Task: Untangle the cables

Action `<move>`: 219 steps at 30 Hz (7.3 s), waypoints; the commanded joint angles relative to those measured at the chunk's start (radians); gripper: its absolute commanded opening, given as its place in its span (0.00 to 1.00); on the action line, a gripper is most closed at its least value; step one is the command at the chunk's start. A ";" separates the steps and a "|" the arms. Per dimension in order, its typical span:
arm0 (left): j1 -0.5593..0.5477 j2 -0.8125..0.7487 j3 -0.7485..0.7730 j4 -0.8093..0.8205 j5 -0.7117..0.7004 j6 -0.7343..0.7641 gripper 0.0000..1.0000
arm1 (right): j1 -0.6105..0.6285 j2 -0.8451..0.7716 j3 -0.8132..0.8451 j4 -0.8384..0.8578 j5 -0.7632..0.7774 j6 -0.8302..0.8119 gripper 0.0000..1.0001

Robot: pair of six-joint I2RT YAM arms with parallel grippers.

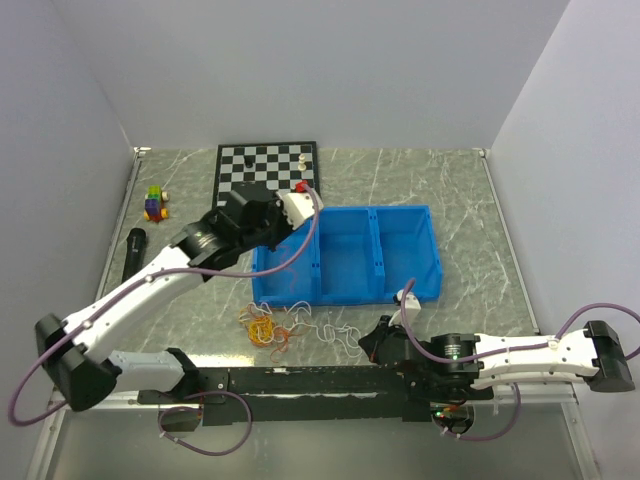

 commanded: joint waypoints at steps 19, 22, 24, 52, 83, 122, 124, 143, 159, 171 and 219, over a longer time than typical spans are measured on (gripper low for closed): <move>0.051 0.086 0.027 -0.097 0.082 -0.090 0.85 | 0.020 -0.042 0.027 -0.041 0.043 0.009 0.00; 0.031 0.058 -0.024 -0.154 0.244 -0.056 0.84 | 0.020 -0.065 0.079 -0.102 0.073 -0.008 0.00; -0.016 0.028 -0.086 -0.157 0.280 -0.021 0.82 | 0.020 -0.092 0.123 -0.157 0.098 -0.024 0.00; -0.165 -0.117 -0.749 0.142 0.113 0.070 0.59 | 0.023 -0.147 0.817 -0.493 0.376 -0.475 0.00; -0.156 -0.171 -0.631 -0.051 0.142 0.114 0.07 | -0.143 0.328 0.265 0.270 -0.256 -0.686 0.85; -0.150 -0.215 -0.725 -0.055 0.105 0.102 0.08 | -0.264 0.788 0.138 0.815 -0.321 -0.803 0.02; -0.142 -0.214 -0.719 -0.060 0.097 0.105 0.08 | -0.260 0.723 0.113 0.792 -0.327 -0.762 0.00; -0.101 -0.284 -0.748 -0.088 0.147 0.148 0.08 | -0.232 -0.152 0.262 0.024 0.063 -0.626 0.00; -0.101 -0.298 -0.740 -0.081 0.107 0.183 0.08 | -0.244 -0.073 0.754 0.168 0.276 -1.166 0.00; -0.084 -0.304 -0.639 -0.158 0.209 0.162 0.10 | -0.692 0.145 0.819 0.208 0.106 -1.160 0.00; 0.049 -0.163 -0.320 -0.388 0.361 0.139 0.71 | -1.086 0.324 0.595 0.033 -0.265 -0.795 0.67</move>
